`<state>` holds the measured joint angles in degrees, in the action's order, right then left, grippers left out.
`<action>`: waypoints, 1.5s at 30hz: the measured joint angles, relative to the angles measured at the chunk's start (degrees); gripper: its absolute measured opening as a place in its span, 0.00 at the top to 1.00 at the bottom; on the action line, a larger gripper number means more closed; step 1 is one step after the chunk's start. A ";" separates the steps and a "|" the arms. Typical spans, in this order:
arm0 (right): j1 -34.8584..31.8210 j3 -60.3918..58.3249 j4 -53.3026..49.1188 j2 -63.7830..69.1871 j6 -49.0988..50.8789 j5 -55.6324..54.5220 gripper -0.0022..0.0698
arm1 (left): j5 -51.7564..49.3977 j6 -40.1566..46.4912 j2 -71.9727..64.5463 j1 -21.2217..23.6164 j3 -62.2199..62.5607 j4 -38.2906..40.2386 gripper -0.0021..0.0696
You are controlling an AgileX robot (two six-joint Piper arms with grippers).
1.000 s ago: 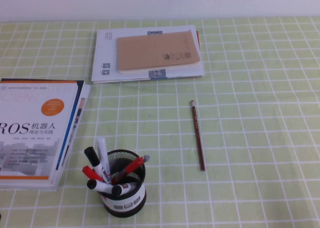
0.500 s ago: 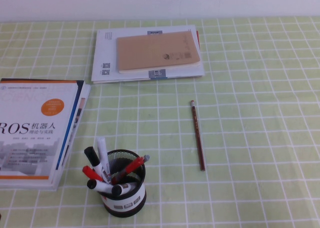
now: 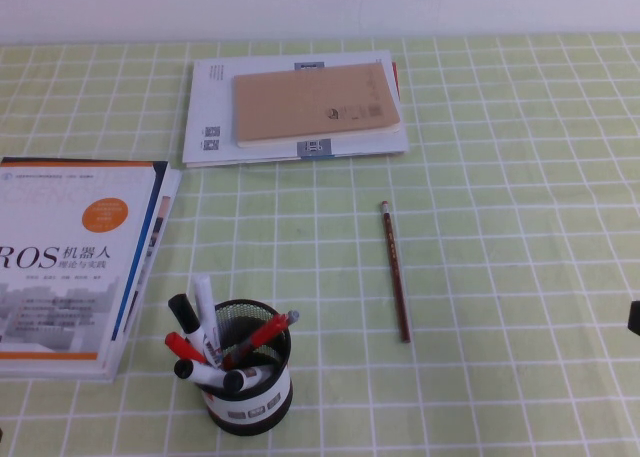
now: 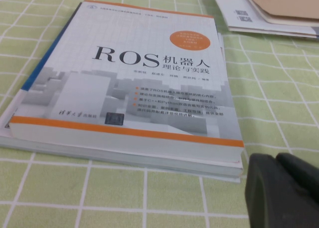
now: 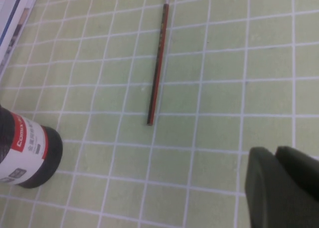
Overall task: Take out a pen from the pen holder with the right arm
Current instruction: 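Take a marker out of the pen holder and lay it on the table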
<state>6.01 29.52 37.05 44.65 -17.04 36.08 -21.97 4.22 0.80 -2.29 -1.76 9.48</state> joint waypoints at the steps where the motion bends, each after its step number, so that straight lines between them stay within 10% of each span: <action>1: 0.38 0.59 0.64 1.56 -0.95 -0.10 0.99 | 0.00 0.00 0.00 0.00 0.00 0.00 0.98; 17: 37.20 9.25 -3.31 23.32 3.47 -18.21 0.99 | 0.00 0.00 0.00 0.00 0.00 0.00 0.98; 33: 58.91 8.59 -10.95 32.07 1.04 -51.15 0.97 | 0.00 0.00 0.00 0.00 0.00 0.00 0.98; 45: 63.32 -0.42 -20.28 36.22 3.41 -72.78 0.57 | 0.00 0.00 0.00 0.00 0.00 0.00 0.98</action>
<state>69.33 29.10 16.77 80.88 -13.64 -36.70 -21.97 4.22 0.80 -2.29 -1.76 9.48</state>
